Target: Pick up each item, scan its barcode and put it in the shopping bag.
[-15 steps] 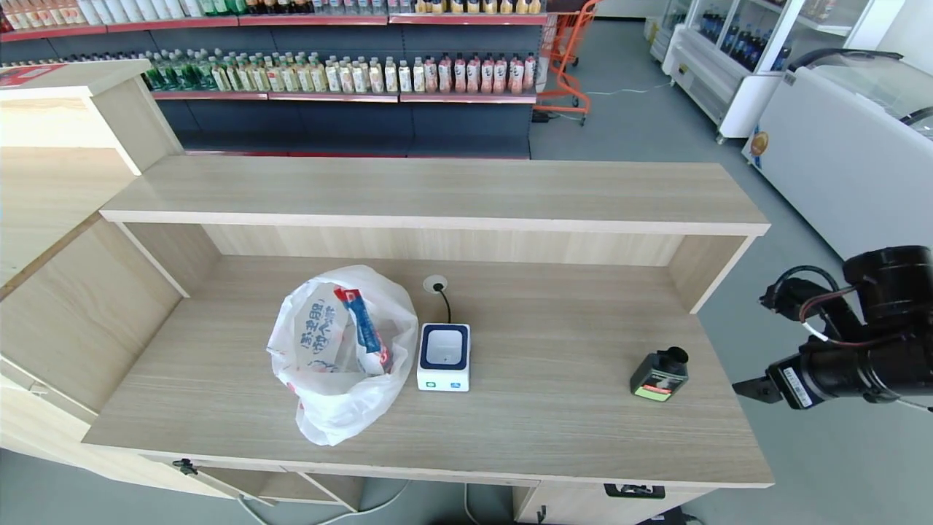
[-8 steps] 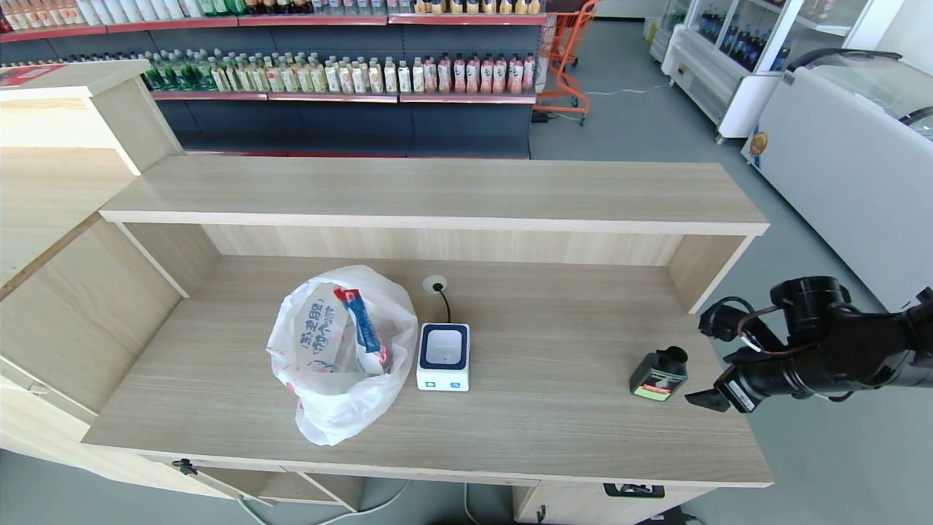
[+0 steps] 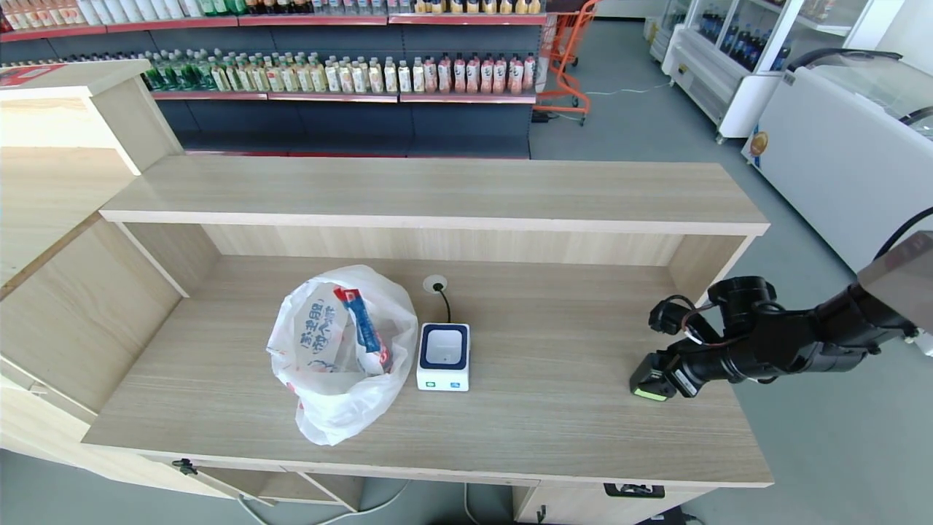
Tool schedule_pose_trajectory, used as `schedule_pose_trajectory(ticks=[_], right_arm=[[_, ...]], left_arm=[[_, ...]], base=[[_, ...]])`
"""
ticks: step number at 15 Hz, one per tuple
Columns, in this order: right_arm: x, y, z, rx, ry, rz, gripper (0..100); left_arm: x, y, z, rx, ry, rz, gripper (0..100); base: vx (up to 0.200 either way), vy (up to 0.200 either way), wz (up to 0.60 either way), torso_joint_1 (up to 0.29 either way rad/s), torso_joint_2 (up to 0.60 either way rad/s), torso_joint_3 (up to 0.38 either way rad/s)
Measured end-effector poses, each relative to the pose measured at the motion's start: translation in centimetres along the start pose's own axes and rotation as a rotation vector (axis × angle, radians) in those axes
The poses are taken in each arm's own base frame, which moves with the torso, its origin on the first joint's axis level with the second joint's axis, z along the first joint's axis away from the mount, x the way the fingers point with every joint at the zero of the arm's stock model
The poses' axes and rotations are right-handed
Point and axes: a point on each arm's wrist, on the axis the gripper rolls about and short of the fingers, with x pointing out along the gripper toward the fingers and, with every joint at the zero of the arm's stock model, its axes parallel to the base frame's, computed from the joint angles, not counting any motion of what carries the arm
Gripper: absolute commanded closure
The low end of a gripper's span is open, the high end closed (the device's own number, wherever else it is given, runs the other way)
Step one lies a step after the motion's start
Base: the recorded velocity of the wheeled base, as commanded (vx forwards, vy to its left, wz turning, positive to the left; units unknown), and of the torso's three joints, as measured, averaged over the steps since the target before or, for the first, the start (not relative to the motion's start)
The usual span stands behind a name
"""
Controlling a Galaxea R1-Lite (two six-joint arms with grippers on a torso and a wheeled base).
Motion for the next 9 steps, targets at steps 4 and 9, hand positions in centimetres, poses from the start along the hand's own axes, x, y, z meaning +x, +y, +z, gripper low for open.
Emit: schedule_pose_trajectory(ticks=[4,9], right_arm=[[1.5,0.3,-0.2,-0.004,-0.007,0.006,0],[3.0,1.2,0.5,-0.028,-0.030,0.037,100]], left_arm=[[0.0,0.0,0.0,0.000,0.000,0.000,0],[0.0,0.0,0.0,0.000,0.000,0.000,0]], base=[[0.000,0.000,0.00,0.000,0.00,0.000],[0.000,0.000,0.00,0.000,0.00,0.000]])
